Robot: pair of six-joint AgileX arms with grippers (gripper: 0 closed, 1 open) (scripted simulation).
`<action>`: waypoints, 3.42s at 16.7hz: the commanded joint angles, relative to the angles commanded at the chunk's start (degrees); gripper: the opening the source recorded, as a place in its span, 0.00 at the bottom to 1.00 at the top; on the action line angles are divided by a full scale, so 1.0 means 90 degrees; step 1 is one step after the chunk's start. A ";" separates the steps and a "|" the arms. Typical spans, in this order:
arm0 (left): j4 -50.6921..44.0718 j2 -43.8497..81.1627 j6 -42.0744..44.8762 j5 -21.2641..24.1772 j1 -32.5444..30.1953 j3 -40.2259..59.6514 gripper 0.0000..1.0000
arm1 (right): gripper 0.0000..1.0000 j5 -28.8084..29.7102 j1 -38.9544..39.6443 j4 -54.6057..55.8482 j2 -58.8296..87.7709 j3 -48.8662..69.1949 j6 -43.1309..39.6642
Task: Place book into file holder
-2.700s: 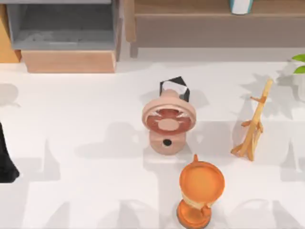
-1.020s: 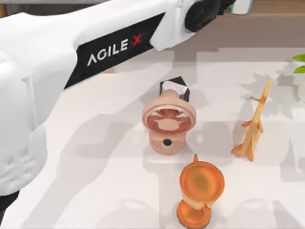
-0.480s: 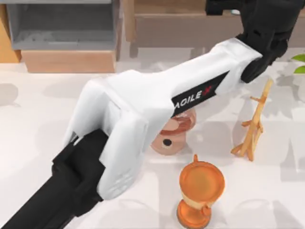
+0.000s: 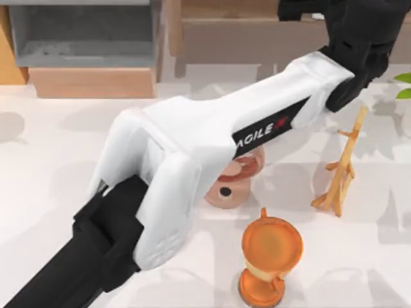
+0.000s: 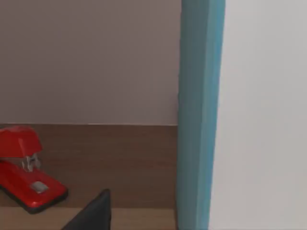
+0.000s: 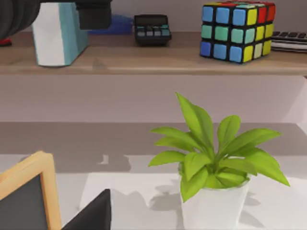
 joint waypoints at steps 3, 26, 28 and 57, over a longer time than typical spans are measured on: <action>-0.0247 0.0273 -0.0005 0.0029 0.0013 0.0540 1.00 | 1.00 0.0000 0.0000 0.0000 0.0000 0.0000 0.0000; -0.1202 0.1186 -0.0023 0.0148 0.0125 0.2395 0.25 | 1.00 0.0000 0.0000 0.0000 0.0000 0.0000 0.0000; -0.1202 0.1186 -0.0023 0.0148 0.0125 0.2395 0.10 | 1.00 0.0000 0.0000 0.0000 0.0000 0.0000 0.0000; -0.1138 -0.0385 0.1123 0.0754 0.0061 0.0280 0.00 | 1.00 0.0000 0.0000 0.0000 0.0000 0.0000 0.0000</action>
